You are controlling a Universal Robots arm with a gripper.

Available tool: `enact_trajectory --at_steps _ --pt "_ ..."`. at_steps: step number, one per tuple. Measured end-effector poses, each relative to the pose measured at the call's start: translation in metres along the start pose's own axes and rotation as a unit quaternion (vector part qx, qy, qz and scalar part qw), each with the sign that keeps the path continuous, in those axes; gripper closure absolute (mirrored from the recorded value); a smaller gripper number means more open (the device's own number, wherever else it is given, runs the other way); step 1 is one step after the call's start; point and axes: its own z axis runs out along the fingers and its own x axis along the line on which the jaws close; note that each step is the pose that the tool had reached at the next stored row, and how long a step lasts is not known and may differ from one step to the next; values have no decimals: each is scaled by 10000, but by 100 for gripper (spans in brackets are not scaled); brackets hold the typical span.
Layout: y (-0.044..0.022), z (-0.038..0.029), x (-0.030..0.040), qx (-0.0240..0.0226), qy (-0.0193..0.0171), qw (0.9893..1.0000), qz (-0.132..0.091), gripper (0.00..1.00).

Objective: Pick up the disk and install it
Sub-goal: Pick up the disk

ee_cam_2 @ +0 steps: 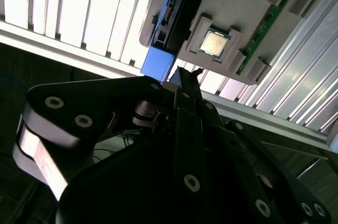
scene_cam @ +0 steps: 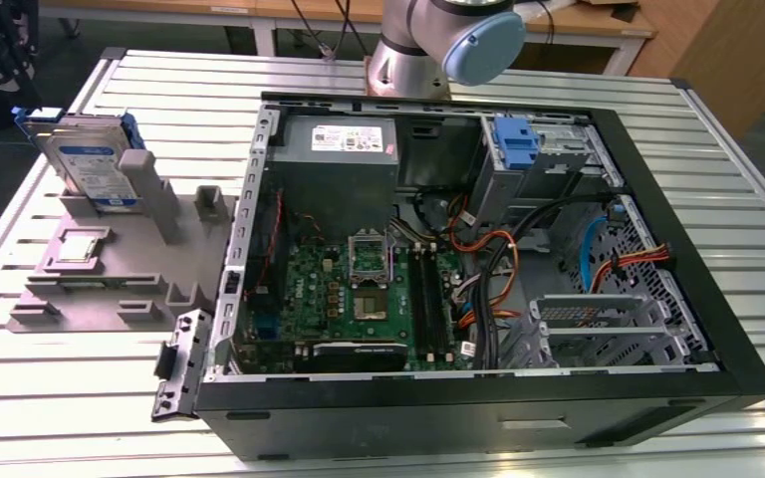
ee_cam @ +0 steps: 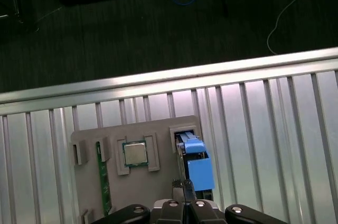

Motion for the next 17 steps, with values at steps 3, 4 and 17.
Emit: enact_trajectory --at_steps 3,4,17 --pt "0 0 0 0 0 10000 0 90" --pt "0 0 0 0 0 10000 0 90" --pt "8 35 -1 82 -28 9999 -82 90"
